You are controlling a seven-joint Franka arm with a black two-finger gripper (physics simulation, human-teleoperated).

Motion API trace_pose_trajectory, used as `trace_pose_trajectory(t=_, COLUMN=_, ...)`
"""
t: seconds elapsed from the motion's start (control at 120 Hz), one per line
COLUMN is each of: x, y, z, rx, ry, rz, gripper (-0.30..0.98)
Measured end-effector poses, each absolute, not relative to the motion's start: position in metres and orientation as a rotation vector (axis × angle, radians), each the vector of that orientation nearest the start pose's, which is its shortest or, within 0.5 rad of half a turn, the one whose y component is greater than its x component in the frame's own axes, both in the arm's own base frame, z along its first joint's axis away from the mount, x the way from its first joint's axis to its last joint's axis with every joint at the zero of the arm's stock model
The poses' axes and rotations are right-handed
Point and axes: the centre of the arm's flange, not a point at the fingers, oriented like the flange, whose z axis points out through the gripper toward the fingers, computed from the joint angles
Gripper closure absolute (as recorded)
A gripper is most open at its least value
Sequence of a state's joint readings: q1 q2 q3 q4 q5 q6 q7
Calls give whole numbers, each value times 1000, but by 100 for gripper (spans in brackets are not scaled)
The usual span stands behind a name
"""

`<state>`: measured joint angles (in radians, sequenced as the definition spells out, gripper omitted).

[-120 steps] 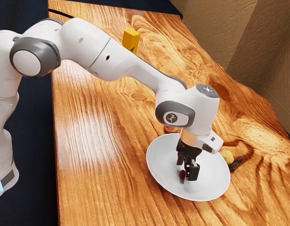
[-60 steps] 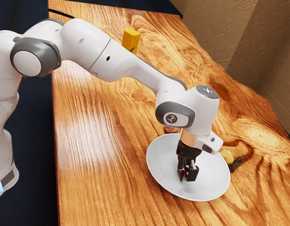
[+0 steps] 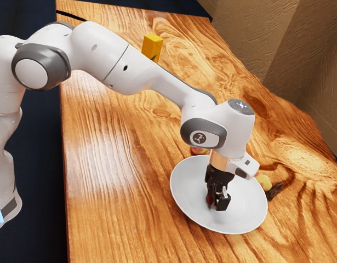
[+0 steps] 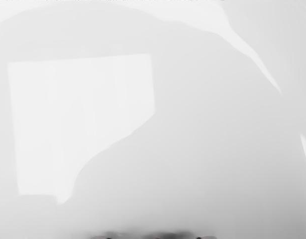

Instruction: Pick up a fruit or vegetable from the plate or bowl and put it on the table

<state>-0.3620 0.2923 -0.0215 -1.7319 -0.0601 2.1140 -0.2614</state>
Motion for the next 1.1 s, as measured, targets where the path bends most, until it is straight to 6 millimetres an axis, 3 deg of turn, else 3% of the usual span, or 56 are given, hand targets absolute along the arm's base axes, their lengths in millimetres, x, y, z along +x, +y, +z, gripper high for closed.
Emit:
trace_pose_trajectory(t=0.392, x=603, y=-239, z=422, rx=-3213, ry=131, rz=-112, gripper=51)
trace_pose_trajectory(t=0.558, x=623, y=-218, z=473, rx=-3194, ry=87, rz=-237, gripper=52)
trace_pose_trajectory(t=0.608, x=631, y=-197, z=483, rx=-3182, ry=35, rz=-258, gripper=52)
trace_pose_trajectory(t=0.758, x=651, y=-89, z=500, rx=-3119, ry=-240, rz=-260, gripper=51)
trace_pose_trajectory(t=0.925, x=643, y=41, z=508, rx=-3044, ry=-564, rz=-179, gripper=51)
trace_pose_trajectory(t=1.017, x=633, y=89, z=506, rx=-3006, ry=-683, rz=-135, gripper=51)
trace_pose_trajectory(t=1.1, x=629, y=112, z=493, rx=-2986, ry=-735, rz=-116, gripper=51)
